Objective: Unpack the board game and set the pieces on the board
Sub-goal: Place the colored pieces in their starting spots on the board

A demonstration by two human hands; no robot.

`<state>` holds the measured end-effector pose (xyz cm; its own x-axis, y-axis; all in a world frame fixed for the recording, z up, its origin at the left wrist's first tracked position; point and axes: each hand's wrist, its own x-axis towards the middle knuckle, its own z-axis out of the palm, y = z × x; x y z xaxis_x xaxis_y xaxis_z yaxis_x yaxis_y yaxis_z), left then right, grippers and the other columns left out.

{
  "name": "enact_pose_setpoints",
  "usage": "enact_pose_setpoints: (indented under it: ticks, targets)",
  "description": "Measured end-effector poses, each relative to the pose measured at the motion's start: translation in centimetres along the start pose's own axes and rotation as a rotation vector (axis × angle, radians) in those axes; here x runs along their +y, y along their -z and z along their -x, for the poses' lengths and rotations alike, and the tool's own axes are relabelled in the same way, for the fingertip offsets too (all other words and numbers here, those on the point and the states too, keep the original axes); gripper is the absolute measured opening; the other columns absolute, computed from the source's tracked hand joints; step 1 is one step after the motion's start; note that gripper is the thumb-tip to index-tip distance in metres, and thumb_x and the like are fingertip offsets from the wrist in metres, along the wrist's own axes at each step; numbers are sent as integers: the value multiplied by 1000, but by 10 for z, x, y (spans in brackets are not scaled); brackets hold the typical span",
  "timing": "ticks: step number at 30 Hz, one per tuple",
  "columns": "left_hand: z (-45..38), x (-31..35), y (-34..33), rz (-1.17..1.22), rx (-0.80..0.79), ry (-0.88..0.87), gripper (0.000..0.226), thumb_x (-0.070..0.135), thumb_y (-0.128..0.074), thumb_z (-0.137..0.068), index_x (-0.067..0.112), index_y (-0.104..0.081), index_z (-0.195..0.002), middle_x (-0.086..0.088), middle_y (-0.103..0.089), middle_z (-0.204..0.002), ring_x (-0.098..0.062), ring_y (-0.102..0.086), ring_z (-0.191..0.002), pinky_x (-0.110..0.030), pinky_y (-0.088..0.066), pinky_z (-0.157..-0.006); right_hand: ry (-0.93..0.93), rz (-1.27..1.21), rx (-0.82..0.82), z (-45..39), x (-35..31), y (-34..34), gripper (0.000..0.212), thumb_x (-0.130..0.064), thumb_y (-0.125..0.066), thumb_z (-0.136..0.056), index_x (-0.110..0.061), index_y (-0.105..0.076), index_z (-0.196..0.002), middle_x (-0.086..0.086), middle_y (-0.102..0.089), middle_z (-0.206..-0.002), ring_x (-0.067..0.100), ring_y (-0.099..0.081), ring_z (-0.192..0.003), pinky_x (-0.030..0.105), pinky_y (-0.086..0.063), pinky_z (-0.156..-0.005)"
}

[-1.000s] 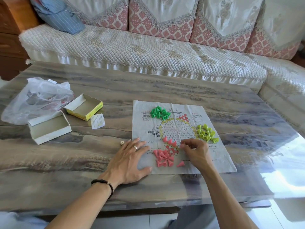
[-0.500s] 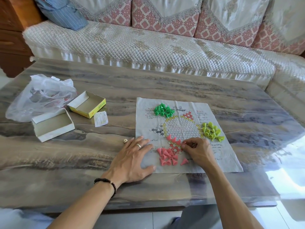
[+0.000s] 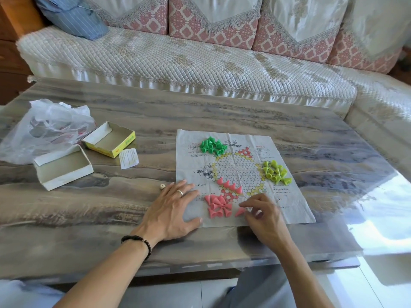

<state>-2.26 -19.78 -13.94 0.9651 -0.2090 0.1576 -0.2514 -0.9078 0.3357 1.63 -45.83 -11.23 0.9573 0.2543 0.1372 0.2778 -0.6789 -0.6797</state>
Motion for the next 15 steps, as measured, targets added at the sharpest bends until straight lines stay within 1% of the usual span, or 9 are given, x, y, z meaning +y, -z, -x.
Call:
enact_pose_setpoints:
  ticks: [2, 4, 6, 9, 11, 14, 15]
  targets:
    - [0, 0, 0, 1, -1, 2, 83, 71, -44, -79, 22, -39, -145, 2, -29, -156, -14, -11, -147, -32, -2, -119, 27, 84, -40, 1, 0, -1, 18, -7, -66, -83, -19, -76, -92, -7, -60, -88, 5, -56, -69, 10, -42, -63]
    - [1, 0, 1, -10, -5, 2, 83, 72, -42, -78, 23, -38, -145, 3, -28, -156, -13, -11, -147, -32, -2, -120, 6, 137, -62, -2, 0, 2, 17, -13, -65, -86, -19, -75, -99, -7, -62, -86, 4, -57, -70, 17, -46, -67]
    - [0, 0, 0, -15, -8, 6, 84, 73, -41, -78, 24, -37, -146, 4, -27, -156, -12, -10, -147, -32, -2, -120, -31, 154, -23, -4, 3, 5, 15, -20, -67, -86, -20, -75, -98, -8, -61, -85, 4, -58, -72, 24, -48, -70]
    - [0, 0, 0, -7, -9, 8, 83, 72, -42, -78, 24, -37, -146, 4, -27, -156, -12, -9, -147, -31, -2, -119, -110, 177, 15, -6, 10, 6, 15, -24, -68, -84, -20, -75, -96, -7, -58, -88, 12, -59, -80, 28, -49, -75]
    - [0, 0, 0, 3, -2, 7, 83, 71, -44, -78, 23, -38, -145, 3, -28, -156, -13, -11, -146, -32, -2, -119, -144, 193, 8, -7, 12, 6, 15, -24, -69, -81, -21, -74, -94, -6, -56, -89, 14, -59, -82, 27, -46, -76]
    - [0, 0, 0, 3, -2, 4, 82, 71, -45, -79, 23, -39, -145, 3, -28, -156, -13, -11, -146, -32, -3, -120, -162, 139, 13, -8, 10, 8, 20, -22, -71, -79, -26, -67, -98, -5, -58, -89, 8, -57, -78, 21, -42, -74]
    - [1, 0, 0, 2, -5, 4, 82, 71, -44, -79, 23, -38, -145, 3, -27, -156, -12, -10, -147, -32, -2, -119, -158, 128, 16, -8, 10, 8, 16, -22, -71, -80, -26, -67, -94, -5, -59, -88, 6, -57, -77, 20, -42, -73]
